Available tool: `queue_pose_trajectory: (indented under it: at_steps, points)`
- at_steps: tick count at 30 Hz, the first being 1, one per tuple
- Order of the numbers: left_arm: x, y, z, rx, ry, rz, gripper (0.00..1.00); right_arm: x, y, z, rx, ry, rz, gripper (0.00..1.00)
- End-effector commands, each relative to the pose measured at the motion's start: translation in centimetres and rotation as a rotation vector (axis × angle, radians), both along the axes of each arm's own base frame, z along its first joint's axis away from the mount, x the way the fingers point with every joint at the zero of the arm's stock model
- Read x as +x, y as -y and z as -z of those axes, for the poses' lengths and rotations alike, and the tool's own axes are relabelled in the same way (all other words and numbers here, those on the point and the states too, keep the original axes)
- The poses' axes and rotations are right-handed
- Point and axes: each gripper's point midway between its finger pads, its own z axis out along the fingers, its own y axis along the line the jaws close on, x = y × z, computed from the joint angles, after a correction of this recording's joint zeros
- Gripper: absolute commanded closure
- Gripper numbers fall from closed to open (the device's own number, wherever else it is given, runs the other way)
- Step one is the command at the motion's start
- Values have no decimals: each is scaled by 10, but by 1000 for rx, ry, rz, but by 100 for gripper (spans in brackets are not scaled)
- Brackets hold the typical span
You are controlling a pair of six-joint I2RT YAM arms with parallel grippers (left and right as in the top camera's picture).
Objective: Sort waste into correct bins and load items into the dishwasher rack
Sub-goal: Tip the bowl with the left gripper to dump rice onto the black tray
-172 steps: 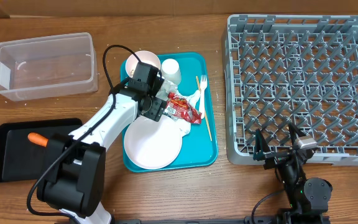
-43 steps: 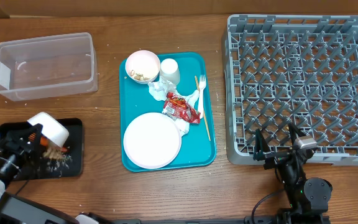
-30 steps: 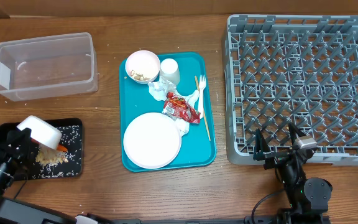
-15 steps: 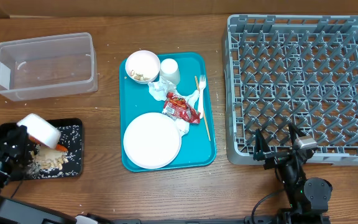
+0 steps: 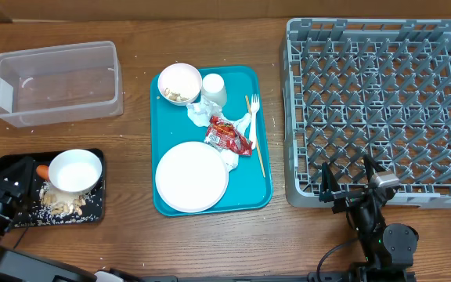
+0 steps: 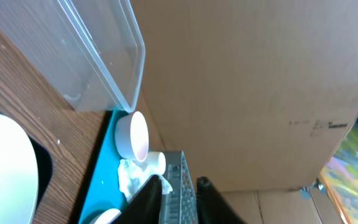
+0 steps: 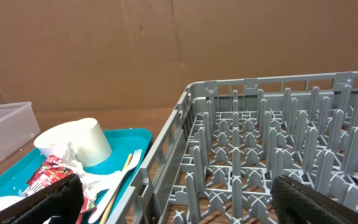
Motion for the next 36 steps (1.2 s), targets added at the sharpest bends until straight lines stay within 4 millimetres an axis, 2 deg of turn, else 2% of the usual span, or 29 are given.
queue_pose_trajectory:
  at_steps: [1, 4, 8, 10, 13, 15, 17, 20, 22, 24, 27, 36]
  points:
    - [10, 15, -1, 26, 29, 66, 71, 0, -1, 1, -7, 7, -2, 0]
    - [22, 29, 11, 46, -43, 107, 59, 0, -1, 1, -7, 7, -2, 0]
    - [26, 34, 63, 68, -372, 59, 60, 0, -1, 1, -7, 7, -2, 0]
    - [27, 35, 73, 118, -438, 55, 65, 0, -1, 1, -7, 7, -2, 0]
    - [33, 33, 66, 185, -464, 55, 69, 0, -1, 1, -7, 7, -2, 0]
    - [39, 29, 45, 261, -461, 54, 69, 0, -1, 1, -7, 7, -2, 0]
    - [36, 20, 32, 336, -518, 25, 69, 0, -1, 1, -7, 7, -2, 0]
    - [16, -1, 20, 477, -710, -65, 68, 0, -1, 1, -7, 7, -2, 0]
    - [-6, -16, 17, 540, -883, -168, 62, 0, -1, 1, -7, 7, -2, 0]
    - [-18, -22, 17, 553, -977, -246, 55, 0, -1, 1, -7, 7, -2, 0]
    - [-20, -22, 35, 597, -1063, -240, 55, 0, -1, 1, -7, 7, -2, 0]
    - [-23, -28, 94, 575, -1274, -202, 56, 0, -1, 1, -7, 7, -2, 0]
